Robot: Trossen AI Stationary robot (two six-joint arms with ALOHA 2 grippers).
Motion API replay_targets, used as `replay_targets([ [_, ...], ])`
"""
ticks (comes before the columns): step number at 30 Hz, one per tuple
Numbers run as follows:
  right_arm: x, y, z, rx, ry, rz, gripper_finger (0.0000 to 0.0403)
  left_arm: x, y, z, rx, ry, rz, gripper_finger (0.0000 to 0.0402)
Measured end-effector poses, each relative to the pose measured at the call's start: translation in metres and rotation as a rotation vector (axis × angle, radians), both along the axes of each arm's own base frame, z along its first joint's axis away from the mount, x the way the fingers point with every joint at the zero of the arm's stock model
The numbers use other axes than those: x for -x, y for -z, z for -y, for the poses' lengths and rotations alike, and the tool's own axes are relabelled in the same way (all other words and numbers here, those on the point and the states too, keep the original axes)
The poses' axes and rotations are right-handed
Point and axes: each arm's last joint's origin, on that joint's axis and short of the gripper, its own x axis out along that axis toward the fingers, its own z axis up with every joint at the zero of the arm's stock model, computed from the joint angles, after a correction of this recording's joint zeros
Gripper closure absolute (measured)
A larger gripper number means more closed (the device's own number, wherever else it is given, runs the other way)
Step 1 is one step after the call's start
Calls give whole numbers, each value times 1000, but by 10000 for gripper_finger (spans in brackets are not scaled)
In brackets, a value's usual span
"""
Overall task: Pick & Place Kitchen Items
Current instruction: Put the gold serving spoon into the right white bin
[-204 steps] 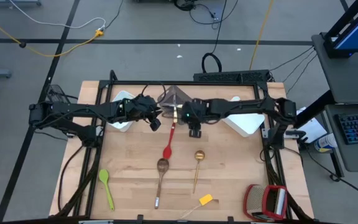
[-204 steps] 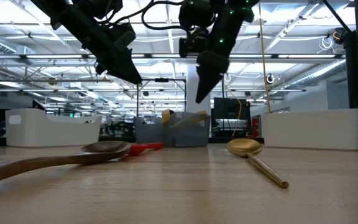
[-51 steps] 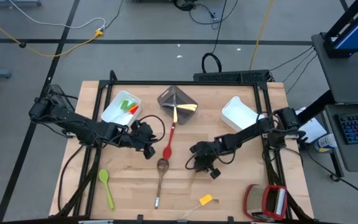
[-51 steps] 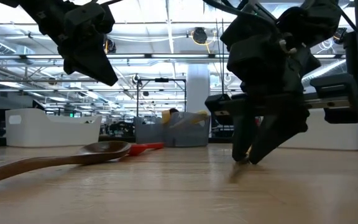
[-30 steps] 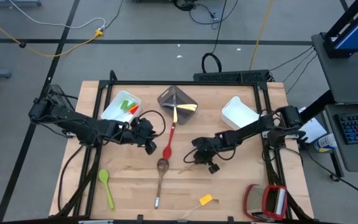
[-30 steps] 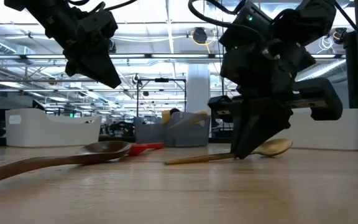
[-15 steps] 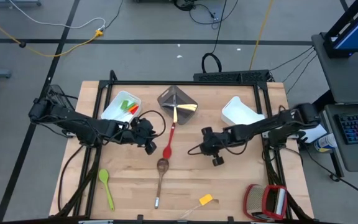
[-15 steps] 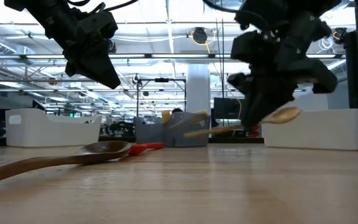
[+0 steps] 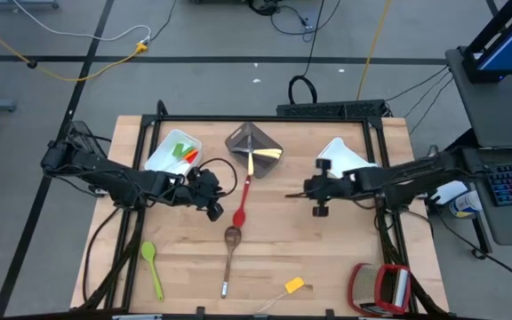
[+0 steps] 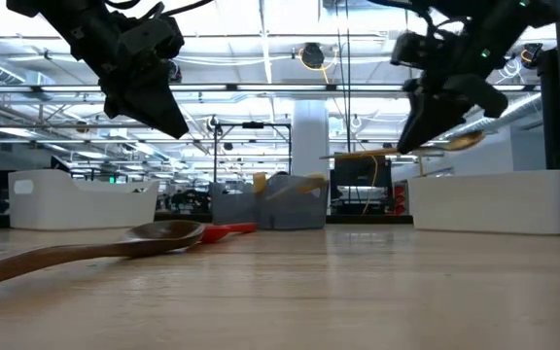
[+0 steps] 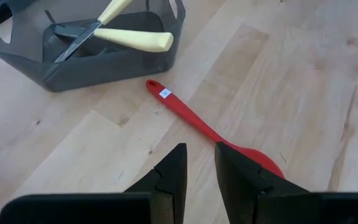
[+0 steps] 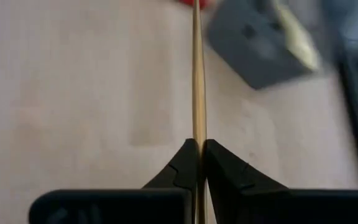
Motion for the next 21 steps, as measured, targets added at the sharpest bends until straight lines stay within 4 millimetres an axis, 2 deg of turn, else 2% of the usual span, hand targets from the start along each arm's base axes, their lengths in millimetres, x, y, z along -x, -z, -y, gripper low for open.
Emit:
replay_targets([
  [6,41,7,19,-14,203,141,390,0,0,0,-14,-2,-2,316],
  [10,64,12,29,64,340,256,390,0,0,0,-19,-1,-1,316],
  [15,81,18,37,136,411,371,390,0,0,0,-15,-6,1,316],
  [21,96,48,45,156,480,352,390,0,0,0,-18,-3,1,316],
])
